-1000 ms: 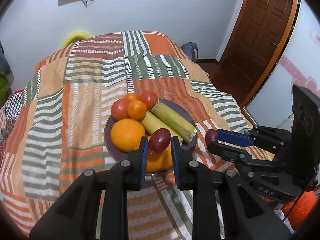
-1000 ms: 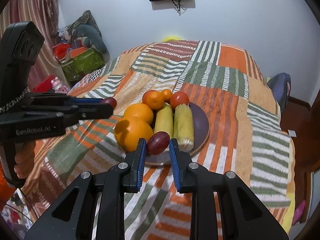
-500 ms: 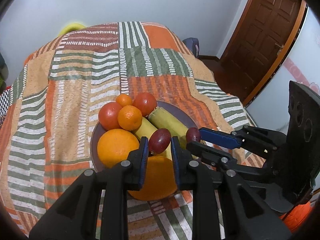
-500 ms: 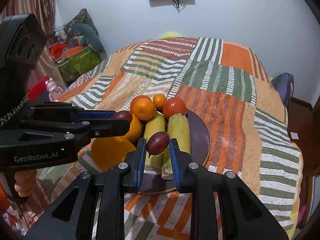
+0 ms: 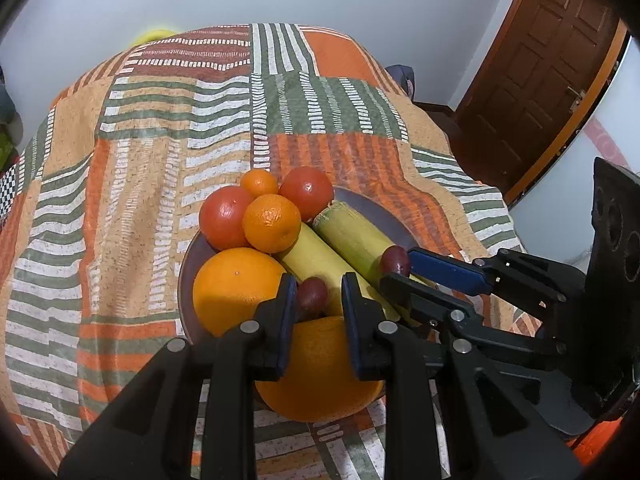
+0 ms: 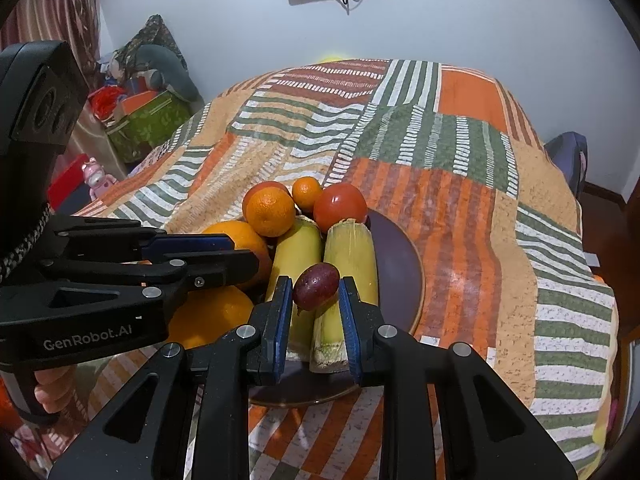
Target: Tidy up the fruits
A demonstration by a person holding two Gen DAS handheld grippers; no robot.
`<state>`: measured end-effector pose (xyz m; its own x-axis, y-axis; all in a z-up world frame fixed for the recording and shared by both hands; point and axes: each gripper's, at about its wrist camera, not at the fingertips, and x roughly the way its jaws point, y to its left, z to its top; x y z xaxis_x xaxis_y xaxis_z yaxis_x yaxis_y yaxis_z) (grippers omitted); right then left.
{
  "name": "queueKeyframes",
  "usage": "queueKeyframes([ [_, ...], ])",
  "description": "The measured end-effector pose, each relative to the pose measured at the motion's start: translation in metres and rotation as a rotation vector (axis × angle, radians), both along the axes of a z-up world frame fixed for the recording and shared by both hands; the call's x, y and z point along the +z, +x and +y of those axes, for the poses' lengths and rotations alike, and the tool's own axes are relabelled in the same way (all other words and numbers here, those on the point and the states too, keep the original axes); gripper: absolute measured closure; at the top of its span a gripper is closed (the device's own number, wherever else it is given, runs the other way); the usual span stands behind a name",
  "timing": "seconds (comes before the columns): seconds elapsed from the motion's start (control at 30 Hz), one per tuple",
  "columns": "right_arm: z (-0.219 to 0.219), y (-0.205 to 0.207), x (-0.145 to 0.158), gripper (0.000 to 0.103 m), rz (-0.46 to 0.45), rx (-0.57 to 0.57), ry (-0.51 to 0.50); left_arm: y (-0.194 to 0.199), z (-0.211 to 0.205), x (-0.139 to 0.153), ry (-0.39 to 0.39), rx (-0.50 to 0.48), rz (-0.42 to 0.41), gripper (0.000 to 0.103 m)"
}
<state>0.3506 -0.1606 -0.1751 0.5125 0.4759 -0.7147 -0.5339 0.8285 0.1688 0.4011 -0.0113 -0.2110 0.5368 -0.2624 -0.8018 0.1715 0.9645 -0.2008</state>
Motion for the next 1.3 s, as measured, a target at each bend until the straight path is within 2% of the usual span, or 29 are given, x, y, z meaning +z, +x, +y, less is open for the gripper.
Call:
queueKeyframes([
  [0.23,0.001,-0.001,0.001,0.081,0.007,0.011,-0.009,-0.004,0.004,0.003,-0.014,-0.003,0.001,0.080],
  [0.3,0.000,-0.001,0.003,0.078,0.015,0.009,-0.002,-0.007,0.008,0.007,-0.024,0.006,-0.003,0.080],
  [0.4,-0.003,-0.003,0.007,0.073,0.013,0.002,0.006,-0.016,0.013,0.016,-0.029,0.020,-0.018,0.080],
  [0.53,-0.007,-0.012,0.020,0.072,-0.011,-0.009,0.017,-0.031,0.019,0.034,-0.020,0.042,-0.059,0.080],
  [0.83,-0.028,-0.055,0.083,0.072,-0.126,-0.043,0.107,-0.089,0.026,0.104,-0.029,0.087,-0.223,0.080],
  [1.07,-0.042,-0.113,0.146,0.072,-0.285,-0.065,0.171,-0.157,0.014,0.167,-0.039,0.115,-0.399,0.080],
  [1.3,-0.059,-0.170,0.185,0.072,-0.405,-0.085,0.256,-0.228,0.006,0.212,0.013,0.139,-0.545,0.079],
])
